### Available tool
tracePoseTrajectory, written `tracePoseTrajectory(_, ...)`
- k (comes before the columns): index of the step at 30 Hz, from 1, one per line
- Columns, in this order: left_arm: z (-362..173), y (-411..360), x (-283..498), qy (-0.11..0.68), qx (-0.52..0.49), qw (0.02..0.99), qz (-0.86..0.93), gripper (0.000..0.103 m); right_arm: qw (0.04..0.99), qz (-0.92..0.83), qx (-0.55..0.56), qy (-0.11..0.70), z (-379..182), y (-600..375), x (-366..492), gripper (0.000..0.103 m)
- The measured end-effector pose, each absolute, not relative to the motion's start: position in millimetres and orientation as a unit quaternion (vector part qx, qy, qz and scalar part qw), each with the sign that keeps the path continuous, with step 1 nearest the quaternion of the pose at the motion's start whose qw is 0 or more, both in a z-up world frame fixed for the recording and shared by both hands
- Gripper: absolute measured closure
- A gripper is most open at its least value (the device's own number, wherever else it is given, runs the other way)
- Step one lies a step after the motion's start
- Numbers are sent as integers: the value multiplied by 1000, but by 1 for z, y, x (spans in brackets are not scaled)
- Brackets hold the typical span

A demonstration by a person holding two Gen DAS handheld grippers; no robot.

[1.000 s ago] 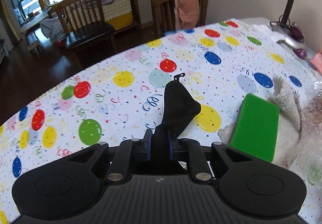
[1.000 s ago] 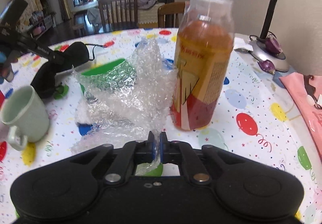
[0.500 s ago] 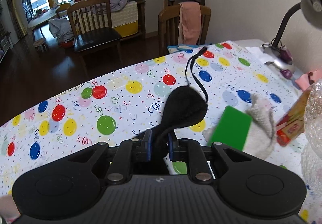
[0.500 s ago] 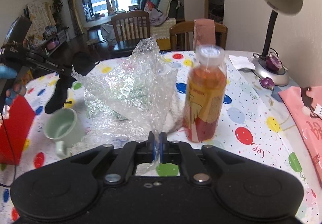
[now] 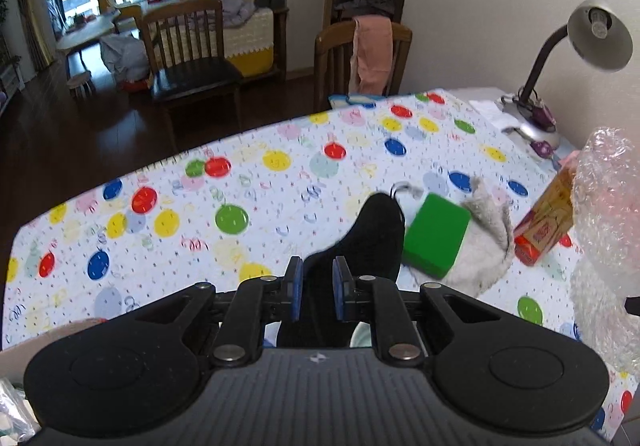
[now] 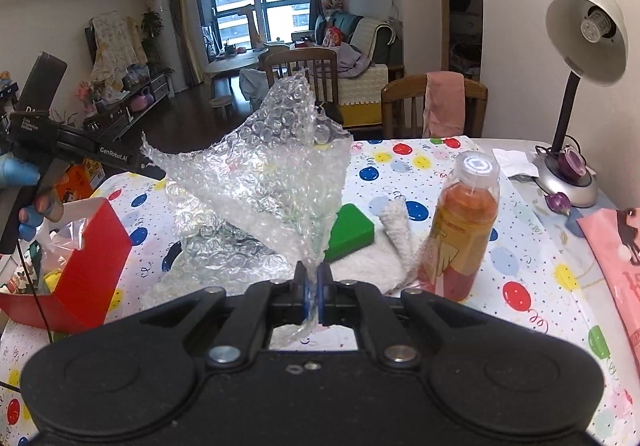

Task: Organize soft objects

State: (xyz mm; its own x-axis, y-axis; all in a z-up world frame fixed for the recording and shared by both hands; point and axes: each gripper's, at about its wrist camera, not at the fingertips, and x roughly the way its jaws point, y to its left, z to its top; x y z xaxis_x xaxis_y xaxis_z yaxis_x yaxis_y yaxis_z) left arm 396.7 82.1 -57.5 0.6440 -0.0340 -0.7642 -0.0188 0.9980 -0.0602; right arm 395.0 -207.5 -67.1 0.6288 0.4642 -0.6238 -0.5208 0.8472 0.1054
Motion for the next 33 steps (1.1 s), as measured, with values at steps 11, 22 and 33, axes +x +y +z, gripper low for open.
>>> tracePoseTrajectory(11,-98,81,439,473,-48,880,-30,56,895,258,-27,364,-93,-226,398,99)
tracePoseTrajectory(22,-143,50,495,505,51,855,-104,14,892,230,-8,389,-114,-253,418,99)
tracePoseTrajectory(33,-190,79,517,530,6,847,-42,14,881,221,-6,418,-137,-259,429,99)
